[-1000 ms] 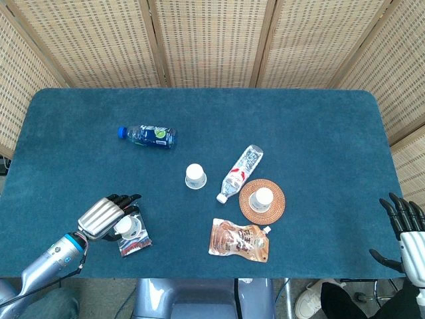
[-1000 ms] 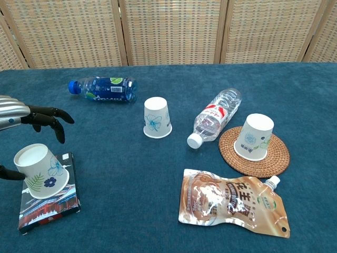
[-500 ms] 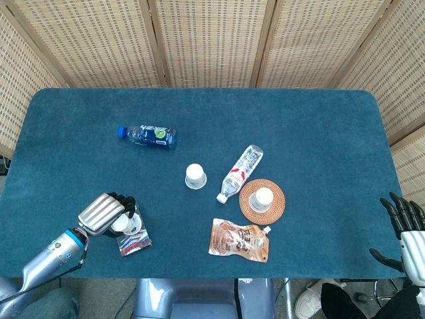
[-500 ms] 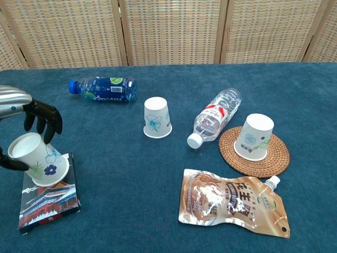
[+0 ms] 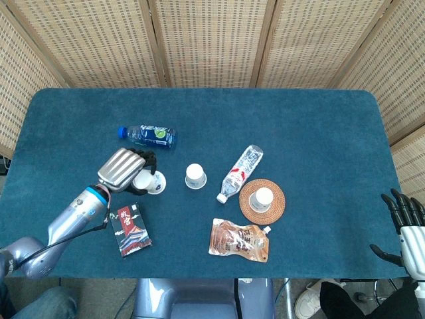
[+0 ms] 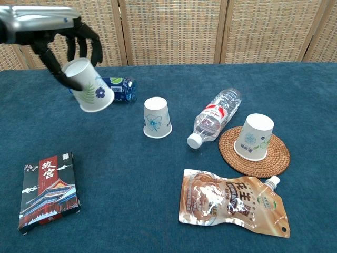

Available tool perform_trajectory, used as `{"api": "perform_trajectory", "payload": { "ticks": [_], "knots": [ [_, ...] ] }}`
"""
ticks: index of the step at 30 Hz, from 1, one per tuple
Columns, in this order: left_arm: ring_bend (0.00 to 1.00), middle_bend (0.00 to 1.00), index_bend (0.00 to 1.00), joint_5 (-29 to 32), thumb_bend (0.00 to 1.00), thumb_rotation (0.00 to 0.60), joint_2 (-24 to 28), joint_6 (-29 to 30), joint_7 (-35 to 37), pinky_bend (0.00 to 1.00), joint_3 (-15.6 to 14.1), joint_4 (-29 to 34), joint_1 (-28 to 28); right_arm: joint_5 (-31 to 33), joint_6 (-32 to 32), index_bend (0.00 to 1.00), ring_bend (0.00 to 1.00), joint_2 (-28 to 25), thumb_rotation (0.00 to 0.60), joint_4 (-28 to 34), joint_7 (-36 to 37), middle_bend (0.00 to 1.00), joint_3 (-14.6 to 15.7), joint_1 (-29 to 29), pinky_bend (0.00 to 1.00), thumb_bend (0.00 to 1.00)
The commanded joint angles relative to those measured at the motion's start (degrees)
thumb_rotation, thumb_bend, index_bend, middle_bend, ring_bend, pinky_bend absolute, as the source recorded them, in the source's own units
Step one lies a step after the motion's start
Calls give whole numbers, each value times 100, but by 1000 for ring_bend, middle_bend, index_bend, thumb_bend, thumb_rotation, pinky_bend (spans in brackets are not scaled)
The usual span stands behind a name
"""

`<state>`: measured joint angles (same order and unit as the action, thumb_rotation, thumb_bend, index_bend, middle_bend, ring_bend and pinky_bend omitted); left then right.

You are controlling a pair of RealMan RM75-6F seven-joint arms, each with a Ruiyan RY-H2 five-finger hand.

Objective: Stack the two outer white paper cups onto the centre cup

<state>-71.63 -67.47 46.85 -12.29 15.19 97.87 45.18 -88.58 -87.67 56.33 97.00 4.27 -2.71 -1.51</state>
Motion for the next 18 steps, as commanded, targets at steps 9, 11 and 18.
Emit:
{"api": "perform_trajectory", "payload": {
  "ticks": [9, 11, 18],
  "knots": [
    [430, 373, 582, 2840, 128, 600, -929, -489, -1847, 462, 163, -572, 1830, 167, 211, 1, 0, 19, 600, -56, 19, 0, -43, -90, 0, 0],
    [430, 373, 582, 2995, 129, 600, -1093, -461, -1872, 462, 114, -733, 1960, 208, 240, 2, 0, 30, 600, -74, 13, 0, -51, -99, 0, 0],
    [430, 373, 583, 3408, 129, 600, -1483, -489, -1973, 462, -64, -1279, 2324, 298, 283, 2, 0, 58, 600, -107, -13, 0, -72, -109, 0, 0]
  ]
}}
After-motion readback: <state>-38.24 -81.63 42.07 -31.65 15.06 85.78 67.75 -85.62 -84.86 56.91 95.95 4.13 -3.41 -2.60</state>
